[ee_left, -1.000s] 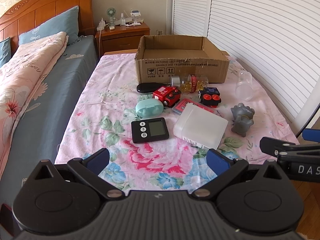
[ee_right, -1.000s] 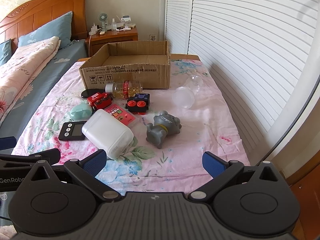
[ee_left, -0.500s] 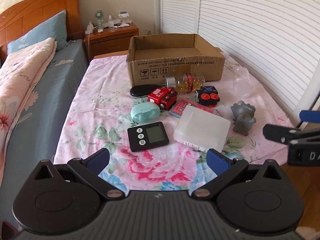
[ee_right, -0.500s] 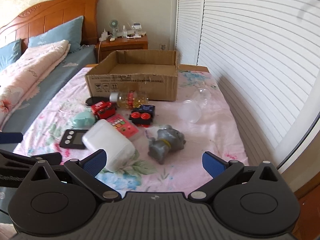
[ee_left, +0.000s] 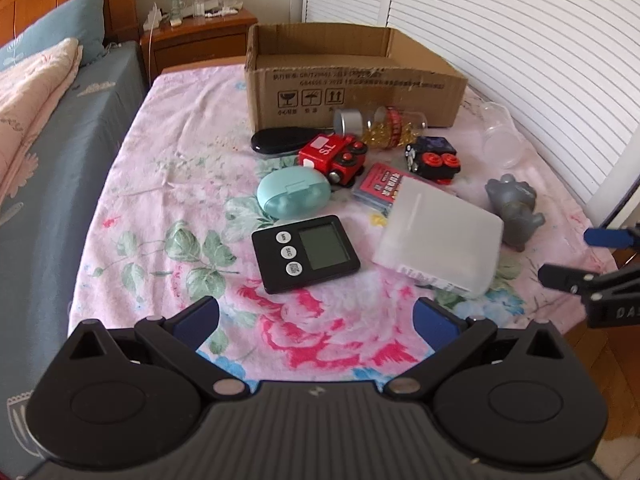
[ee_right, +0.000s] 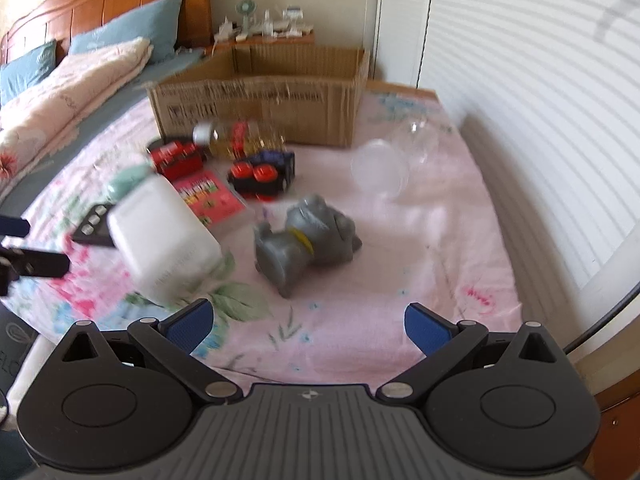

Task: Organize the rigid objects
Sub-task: 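Move the left tool toward the black timer while the right tool approaches the grey cat figurine, then close the left tool on the black timer while the right tool grasps the grey cat figurine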

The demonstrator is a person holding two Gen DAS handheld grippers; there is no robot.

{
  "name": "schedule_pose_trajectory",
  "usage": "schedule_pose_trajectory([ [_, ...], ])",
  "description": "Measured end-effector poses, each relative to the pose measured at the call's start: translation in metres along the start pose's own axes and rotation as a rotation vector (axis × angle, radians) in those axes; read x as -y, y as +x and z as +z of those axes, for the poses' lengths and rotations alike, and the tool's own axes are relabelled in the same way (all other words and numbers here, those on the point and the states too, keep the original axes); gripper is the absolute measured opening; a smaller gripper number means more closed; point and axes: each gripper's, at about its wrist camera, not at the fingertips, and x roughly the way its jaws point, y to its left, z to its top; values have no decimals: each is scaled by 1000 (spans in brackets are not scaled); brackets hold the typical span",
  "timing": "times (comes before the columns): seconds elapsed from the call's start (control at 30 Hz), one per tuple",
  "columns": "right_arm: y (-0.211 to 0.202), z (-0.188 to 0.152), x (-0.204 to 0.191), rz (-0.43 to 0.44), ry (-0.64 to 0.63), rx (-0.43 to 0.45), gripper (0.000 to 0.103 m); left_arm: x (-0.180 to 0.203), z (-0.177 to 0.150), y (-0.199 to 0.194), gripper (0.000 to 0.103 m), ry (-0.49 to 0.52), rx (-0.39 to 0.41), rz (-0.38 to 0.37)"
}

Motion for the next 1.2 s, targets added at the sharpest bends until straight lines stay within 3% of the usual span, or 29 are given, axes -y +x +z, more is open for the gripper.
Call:
schedule_pose_trajectory([
  [0.2, 30, 0, 5, 9, -44, -63, 103, -4, 7, 22, 102, 17, -41, 7],
  [0.43, 35, 1, 9, 54, -97, -24, 103, -6, 10, 43, 102, 13, -73, -22],
  [0.7, 31, -4, 10, 51, -93, 16, 103, -7, 17, 56, 103, 45, -39, 38],
  [1.2, 29, -8, 11, 61, -107, 41, 103, -44, 7, 49, 103, 35, -19, 49],
])
